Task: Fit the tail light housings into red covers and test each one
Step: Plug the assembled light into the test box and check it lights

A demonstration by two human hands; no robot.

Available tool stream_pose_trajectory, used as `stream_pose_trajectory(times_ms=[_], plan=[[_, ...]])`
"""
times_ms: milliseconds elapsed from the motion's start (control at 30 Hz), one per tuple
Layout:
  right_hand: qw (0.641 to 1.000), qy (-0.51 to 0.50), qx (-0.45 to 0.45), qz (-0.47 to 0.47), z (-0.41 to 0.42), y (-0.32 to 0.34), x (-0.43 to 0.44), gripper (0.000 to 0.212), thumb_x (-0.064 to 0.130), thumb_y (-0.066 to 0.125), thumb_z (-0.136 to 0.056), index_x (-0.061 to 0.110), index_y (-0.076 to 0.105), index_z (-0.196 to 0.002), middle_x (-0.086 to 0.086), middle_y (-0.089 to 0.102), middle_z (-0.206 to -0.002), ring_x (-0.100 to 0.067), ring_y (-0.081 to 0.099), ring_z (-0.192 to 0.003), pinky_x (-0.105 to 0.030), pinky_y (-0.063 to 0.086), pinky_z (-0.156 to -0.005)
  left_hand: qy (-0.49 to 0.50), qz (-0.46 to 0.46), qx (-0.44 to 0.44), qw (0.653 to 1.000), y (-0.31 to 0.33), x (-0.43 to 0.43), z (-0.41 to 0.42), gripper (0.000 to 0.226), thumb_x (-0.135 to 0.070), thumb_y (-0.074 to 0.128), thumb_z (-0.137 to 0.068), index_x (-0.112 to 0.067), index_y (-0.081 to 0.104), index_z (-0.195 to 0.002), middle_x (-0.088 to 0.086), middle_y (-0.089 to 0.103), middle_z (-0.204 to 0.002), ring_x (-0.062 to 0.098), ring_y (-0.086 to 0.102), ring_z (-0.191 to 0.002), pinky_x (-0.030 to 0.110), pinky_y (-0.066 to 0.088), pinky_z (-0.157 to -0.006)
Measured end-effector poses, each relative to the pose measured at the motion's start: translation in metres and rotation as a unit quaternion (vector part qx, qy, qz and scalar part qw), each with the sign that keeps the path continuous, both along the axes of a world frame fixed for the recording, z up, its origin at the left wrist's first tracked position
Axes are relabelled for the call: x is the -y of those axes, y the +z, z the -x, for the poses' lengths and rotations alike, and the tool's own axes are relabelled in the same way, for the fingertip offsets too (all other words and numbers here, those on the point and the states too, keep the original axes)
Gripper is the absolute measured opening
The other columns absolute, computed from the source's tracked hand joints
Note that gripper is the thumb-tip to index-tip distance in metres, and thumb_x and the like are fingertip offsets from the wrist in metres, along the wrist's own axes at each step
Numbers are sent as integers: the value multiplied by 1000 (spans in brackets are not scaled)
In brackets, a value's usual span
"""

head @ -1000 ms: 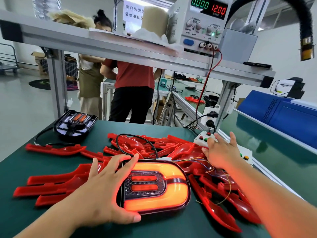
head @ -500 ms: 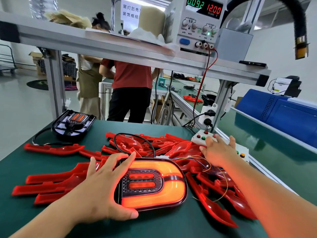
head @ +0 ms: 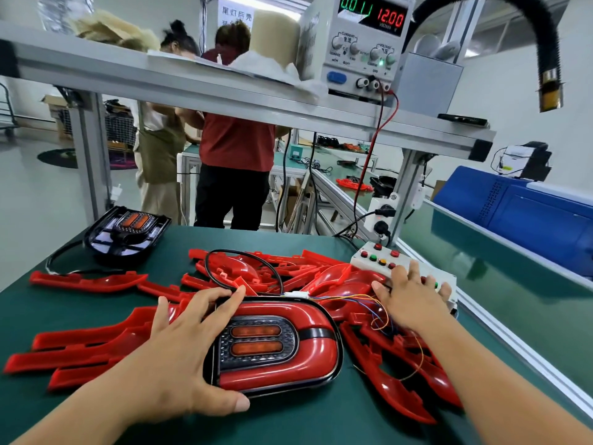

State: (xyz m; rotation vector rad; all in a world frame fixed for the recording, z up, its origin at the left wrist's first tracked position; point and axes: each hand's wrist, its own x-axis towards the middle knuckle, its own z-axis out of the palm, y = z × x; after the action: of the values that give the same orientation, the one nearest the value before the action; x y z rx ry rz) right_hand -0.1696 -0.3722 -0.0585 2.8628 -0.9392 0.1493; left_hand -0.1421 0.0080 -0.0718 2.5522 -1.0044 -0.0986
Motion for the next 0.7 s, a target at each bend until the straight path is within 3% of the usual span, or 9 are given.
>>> stream_pose_trajectory(times_ms=[167,333,600,700], plan=[[1000,-22,3,11,-1,-1,0,71,71,15,-91,24,25,-144,-14,0,-163,-48,23,-139,-63,9,-110,0,-1,5,1000,0,0,0,131,-96,53,-44,-60,-38,-131,-42,-19,-136,-2,7,-134,44,-30,-107],[999,-26,-11,29,1,-2,1,73,74,12,-89,26,26,-143,-16,8,-162,-44,33,-133,-57,23,-102,7,2,-2,1000,3,-1,1,132,-95,58,-40,-66,-38,-126,-50,-24,-128,4,-22,-127,42,-31,-101],[1000,-16,-7,12,-1,-2,5,73,75,13,-88,29,20,-146,-17,5,-162,-48,29,-136,-57,23,-106,-6,-10,19,1000,3,-1,2,131,-95,57,-43,-63,-38,-128,-53,-28,-122,-5,-9,-126,35,-34,-97],[1000,-14,-5,15,-1,-2,6,72,75,14,-88,30,23,-143,-17,8,-161,-47,33,-134,-57,23,-104,-5,-9,11,1000,4,-1,3,128,-91,61,-46,-67,-37,-125,-54,-28,-121,-5,-15,-122,31,-35,-93]])
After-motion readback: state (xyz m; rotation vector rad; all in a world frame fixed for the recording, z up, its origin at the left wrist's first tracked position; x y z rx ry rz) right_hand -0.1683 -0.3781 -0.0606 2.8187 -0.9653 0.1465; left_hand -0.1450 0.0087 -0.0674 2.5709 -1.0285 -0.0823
